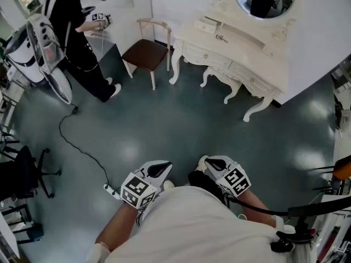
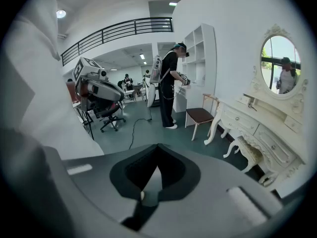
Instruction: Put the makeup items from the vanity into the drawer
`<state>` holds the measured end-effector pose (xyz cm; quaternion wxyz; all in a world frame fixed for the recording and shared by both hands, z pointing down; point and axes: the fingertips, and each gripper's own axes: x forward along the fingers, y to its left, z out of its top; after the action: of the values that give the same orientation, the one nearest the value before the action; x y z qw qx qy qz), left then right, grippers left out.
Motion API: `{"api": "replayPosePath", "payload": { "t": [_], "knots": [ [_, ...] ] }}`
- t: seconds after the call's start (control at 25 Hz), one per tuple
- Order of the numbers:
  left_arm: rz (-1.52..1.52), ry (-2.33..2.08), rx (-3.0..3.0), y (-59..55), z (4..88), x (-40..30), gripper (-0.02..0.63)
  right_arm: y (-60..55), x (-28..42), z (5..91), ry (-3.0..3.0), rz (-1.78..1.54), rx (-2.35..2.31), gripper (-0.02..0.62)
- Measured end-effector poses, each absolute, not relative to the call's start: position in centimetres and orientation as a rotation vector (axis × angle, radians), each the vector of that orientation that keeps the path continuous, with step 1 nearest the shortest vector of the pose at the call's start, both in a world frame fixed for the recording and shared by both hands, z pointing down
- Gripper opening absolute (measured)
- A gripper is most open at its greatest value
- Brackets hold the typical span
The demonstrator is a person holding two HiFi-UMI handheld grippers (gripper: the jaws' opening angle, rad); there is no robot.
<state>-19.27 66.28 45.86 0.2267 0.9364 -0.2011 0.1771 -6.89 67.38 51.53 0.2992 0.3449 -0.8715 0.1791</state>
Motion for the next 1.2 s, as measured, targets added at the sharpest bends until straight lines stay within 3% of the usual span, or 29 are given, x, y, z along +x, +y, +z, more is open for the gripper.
{"api": "replayPosePath", "payload": {
  "t": [0.44, 1.2],
  "knots": [
    [0.475, -0.453, 2.624, 62.9, 44.9, -13.2, -0.002, 64.9, -2.3, 52.1, -2.310, 0.499, 1.010, 0.000],
    [0.555, -0.532, 2.640, 46.1, 43.5, 2.7, -0.002, 45.9, 12.7, 53.1, -2.402, 0.458, 0.999, 0.028]
  ]
}}
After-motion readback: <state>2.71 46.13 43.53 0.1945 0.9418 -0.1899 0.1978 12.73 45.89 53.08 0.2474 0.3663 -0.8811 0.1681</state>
